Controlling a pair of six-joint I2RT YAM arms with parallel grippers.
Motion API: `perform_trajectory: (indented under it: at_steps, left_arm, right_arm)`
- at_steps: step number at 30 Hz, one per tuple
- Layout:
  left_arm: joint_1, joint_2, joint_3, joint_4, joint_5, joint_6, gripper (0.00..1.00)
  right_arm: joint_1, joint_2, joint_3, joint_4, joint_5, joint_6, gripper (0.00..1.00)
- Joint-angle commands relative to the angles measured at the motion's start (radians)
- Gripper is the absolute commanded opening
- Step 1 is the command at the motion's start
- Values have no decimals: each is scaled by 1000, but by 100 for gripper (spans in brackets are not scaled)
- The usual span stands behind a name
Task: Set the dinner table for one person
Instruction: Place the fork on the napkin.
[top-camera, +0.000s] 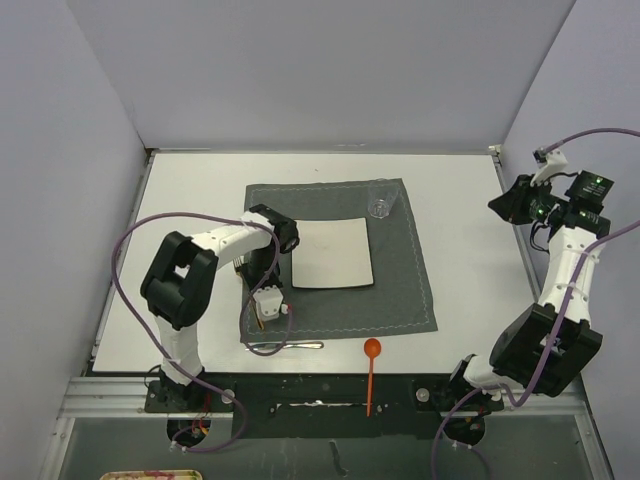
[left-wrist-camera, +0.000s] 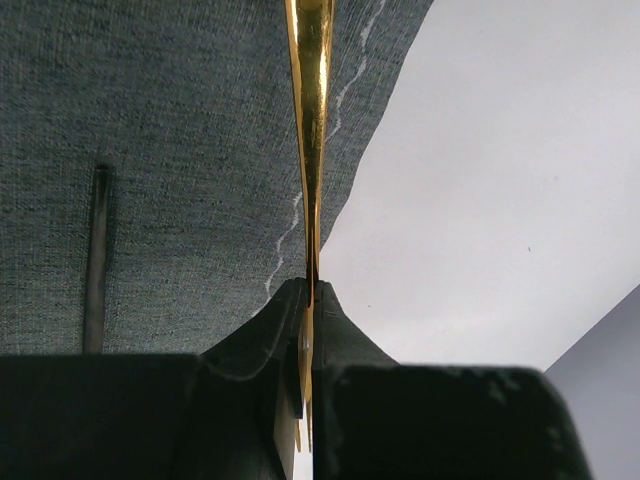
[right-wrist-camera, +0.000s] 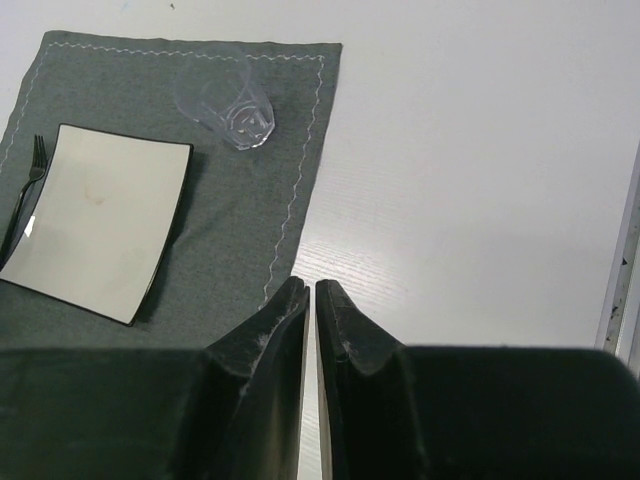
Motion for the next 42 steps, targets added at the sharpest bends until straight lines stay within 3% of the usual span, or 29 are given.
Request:
perform_trajectory:
  at_steps: [1, 11, 31, 42]
  left_arm:
    - [29, 33, 52, 24, -47, 343, 0]
    - [48, 91, 156, 3, -53, 417, 0]
    - [41, 168, 113, 178, -64, 574, 0]
    - [34, 176, 103, 218, -36, 557, 0]
  right_arm:
    - [-11, 18, -14, 90, -53, 31, 10]
    - [-35, 67, -15, 134, -58, 56, 10]
    - [-53, 96, -22, 148, -65, 54, 8]
    - [-63, 117, -14, 159, -77, 58, 8]
